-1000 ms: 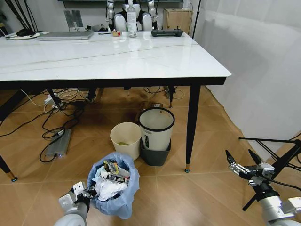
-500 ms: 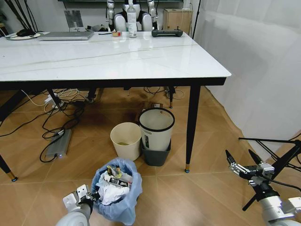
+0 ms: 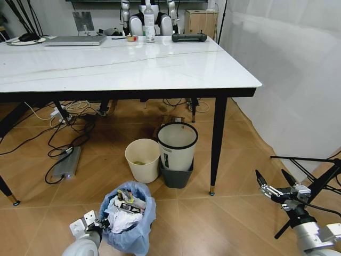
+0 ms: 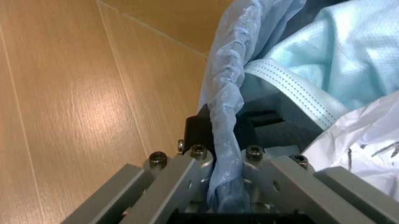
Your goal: Pick up the trash bin and place the trash from the table into it.
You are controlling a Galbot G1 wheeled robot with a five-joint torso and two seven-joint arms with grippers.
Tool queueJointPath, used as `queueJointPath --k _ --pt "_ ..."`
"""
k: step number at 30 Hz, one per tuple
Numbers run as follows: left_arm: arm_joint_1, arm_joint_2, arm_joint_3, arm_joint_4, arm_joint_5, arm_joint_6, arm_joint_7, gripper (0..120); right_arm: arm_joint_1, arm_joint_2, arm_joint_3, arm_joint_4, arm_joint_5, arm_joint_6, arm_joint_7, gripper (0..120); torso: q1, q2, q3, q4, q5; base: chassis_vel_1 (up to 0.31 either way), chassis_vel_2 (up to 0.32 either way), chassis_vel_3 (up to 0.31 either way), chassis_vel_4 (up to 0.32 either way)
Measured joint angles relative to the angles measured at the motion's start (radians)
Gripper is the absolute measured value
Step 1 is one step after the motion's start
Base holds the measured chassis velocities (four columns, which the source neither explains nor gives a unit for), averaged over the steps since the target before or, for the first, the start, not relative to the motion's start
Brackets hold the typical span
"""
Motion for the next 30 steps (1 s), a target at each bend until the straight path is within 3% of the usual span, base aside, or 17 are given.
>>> queueJointPath --k 6,9,15,17,22,28,30 --pt "-0.003 -0.001 0.000 0.012 0.012 -0.007 0.010 1 0.000 0.000 0.000 0.000 0.000 0.000 0.000 100 0.000 0.000 0.000 0.0000 0.0001 0.000 0.000 0.000 0.000" --pt "-0.003 0.000 -0.001 0.014 0.014 -0.010 0.013 10 0.000 0.000 0.000 0.000 0.000 0.000 0.000 100 0.000 0.001 0.000 0.0000 0.0000 0.000 0.000 0.000 0.000" --pt "-0.006 -0.001 -0.002 0.014 0.018 -0.014 0.018 34 0.000 0.000 0.000 0.000 0.000 0.000 0.000 100 0.000 0.001 0.001 0.0000 0.0001 0.000 0.000 0.000 0.000" --pt "-0.006 -0.001 -0.002 0.014 0.018 -0.014 0.018 34 0.000 0.000 0.000 0.000 0.000 0.000 0.000 100 0.000 0.001 0.001 0.0000 0.0001 0.000 0.000 0.000 0.000" --pt "-0.006 0.001 -0.002 0.010 0.021 -0.014 0.018 61 0.000 0.000 0.000 0.000 0.000 0.000 0.000 100 0.000 0.001 0.001 0.0000 0.0000 0.000 0.000 0.000 0.000" --pt "-0.006 0.006 -0.004 -0.003 0.024 -0.014 0.020 75 0.000 0.000 0.000 0.000 0.000 0.000 0.000 100 0.000 0.001 0.001 0.0000 0.0000 0.000 0.000 0.000 0.000" --pt "-0.001 0.009 -0.004 -0.018 0.026 -0.014 0.021 88 0.000 0.000 0.000 0.000 0.000 0.000 0.000 100 0.000 0.001 0.001 0.0000 0.0000 0.000 0.000 0.000 0.000"
